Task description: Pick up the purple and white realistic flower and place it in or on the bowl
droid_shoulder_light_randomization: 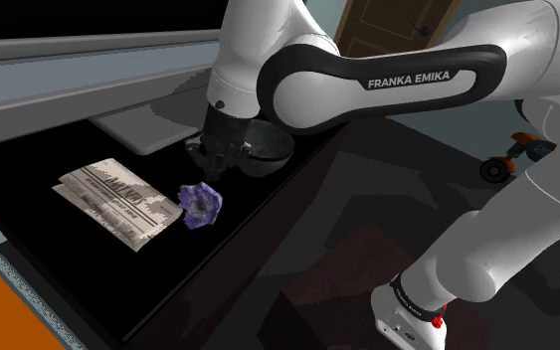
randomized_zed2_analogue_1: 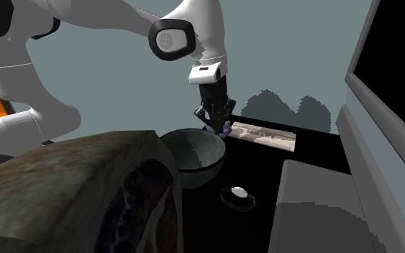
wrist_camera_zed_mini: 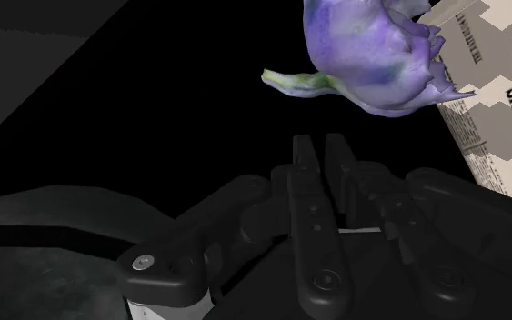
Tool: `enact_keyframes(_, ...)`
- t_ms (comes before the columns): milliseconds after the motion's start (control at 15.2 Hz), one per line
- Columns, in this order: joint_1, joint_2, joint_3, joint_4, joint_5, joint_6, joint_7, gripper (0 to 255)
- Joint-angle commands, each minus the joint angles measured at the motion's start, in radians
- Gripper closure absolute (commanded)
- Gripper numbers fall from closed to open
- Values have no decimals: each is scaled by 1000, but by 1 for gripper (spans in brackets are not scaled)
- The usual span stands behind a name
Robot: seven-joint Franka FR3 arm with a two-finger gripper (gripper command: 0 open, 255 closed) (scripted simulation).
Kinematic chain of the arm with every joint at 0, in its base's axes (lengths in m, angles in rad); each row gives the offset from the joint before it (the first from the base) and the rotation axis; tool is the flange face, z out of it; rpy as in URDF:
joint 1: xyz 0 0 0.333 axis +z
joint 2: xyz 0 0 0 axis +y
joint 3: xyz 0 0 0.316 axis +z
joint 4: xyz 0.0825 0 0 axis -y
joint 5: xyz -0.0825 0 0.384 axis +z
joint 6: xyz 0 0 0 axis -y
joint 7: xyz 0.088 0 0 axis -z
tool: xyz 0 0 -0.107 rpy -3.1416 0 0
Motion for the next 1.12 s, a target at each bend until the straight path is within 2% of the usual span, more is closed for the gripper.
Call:
enact_keyframes(0, 0, 0, 0, 0, 0, 0, 0, 255)
enact_keyframes(330, 0, 0, 0, 0, 0, 0, 0, 255)
enact_keyframes(396, 0, 0, 0, 0, 0, 0, 0, 0)
enact_keyframes(660, 23, -126, 24, -75, 79, -13, 177, 0)
enact_keyframes(924, 46, -220, 64, -104, 135, -42, 381, 0)
enact_keyframes(1056, 45, -215, 68, -113, 132, -29, 385, 0)
